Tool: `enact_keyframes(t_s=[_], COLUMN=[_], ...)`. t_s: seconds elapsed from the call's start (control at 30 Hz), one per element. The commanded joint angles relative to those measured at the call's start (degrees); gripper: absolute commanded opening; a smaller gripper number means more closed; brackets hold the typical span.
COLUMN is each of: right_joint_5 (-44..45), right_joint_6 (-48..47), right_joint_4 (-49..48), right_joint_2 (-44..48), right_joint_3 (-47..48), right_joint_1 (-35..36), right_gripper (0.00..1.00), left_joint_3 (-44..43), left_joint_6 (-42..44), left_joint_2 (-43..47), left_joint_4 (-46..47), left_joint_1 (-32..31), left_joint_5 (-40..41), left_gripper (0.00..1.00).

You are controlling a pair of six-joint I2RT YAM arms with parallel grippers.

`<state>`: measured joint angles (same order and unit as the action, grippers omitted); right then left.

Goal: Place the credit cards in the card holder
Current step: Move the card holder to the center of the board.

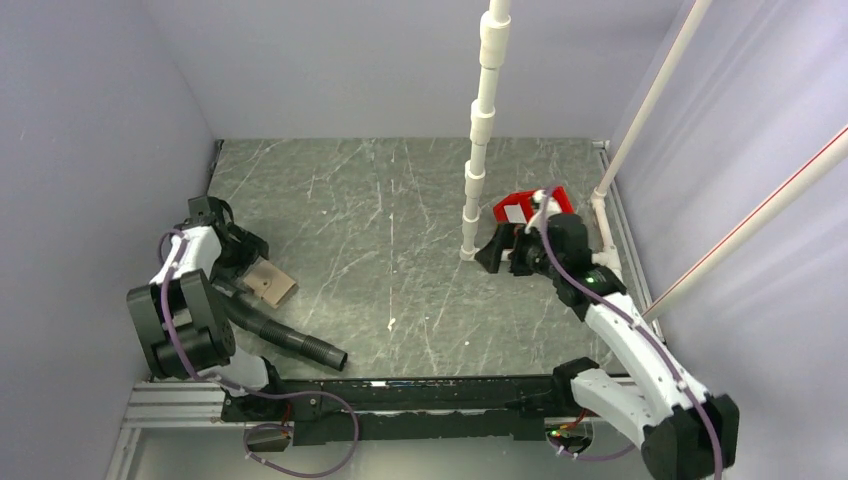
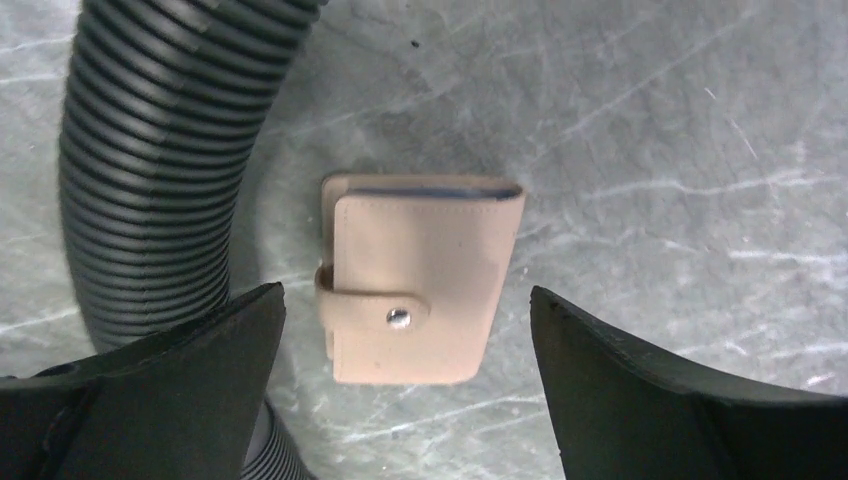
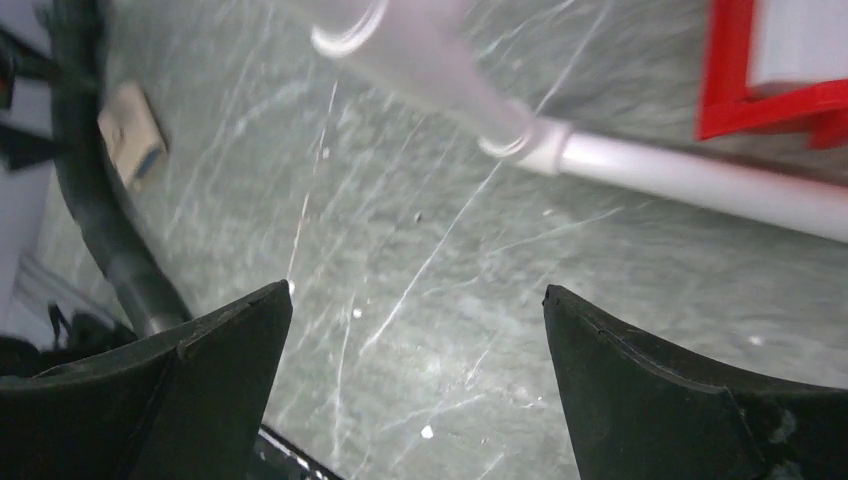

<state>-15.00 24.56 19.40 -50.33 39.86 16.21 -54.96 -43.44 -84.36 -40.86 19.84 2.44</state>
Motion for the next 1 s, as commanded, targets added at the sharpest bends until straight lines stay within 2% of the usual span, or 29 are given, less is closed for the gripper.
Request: enact_keyframes(t_s=[0.0,0.13,0.23,0.37,0.53,0.6,0.7,0.8,0.9,0.97], right_joint_5=[-1.1,2.8,4.3,3.5,9.8,13.2,14.3,14.6,16.2,15.3], right_joint_6=[-2.8,-1.0,0.2,-0.3,-2.4,-2.6,-0.7,4.3,11.1,15.0], right_joint_4=[-0.8,-1.7,-2.4,-4.5,-6.4,-7.0,-9.2,-12.2,-14.7,-18.6], right_joint_2=[-4.9,-2.9,0.1,1.3,-5.6,-9.5,-15.4,-21.4,-28.0,-32.3], right_joint_3=[1.9,-0.7,-3.4,-5.5,-2.4,0.0,2.9,5.2,7.7,8.9], right_joint_1=[8.6,14.9,18.0,21.3,29.2,32.7,35.4,35.6,35.6,35.6], right_gripper=[1.0,1.0,1.0,1.0,1.0,1.0,0.97,0.88,0.66,0.44], left_joint_3=[-1.4,-2.9,-2.1,-2.8,-5.2,-6.2,-6.0,-5.7,-6.5,-6.3], left_joint_6=[-3.7,-6.5,-7.5,-8.2,-7.1,-6.1,-2.4,2.7,5.9,7.1], left_joint_2=[-6.6,-10.5,-12.2,-14.5,-17.7,-17.7,-14.2,-7.9,-4.3,-3.6], left_joint_4=[3.9,3.6,5.2,7.3,10.5,9.6,8.2,5.9,3.3,3.5], left_joint_1=[-3.2,-9.1,-13.3,-23.2,-36.0,-39.3,-40.2,-39.8,-39.4,-39.3], left_joint_5=[-1.4,0.7,0.3,-1.8,-8.5,-10.7,-13.9,-10.0,-9.3,-11.0], left_gripper=[0.95,0.94,0.87,0.81,0.72,0.73,0.79,0.87,0.87,0.85])
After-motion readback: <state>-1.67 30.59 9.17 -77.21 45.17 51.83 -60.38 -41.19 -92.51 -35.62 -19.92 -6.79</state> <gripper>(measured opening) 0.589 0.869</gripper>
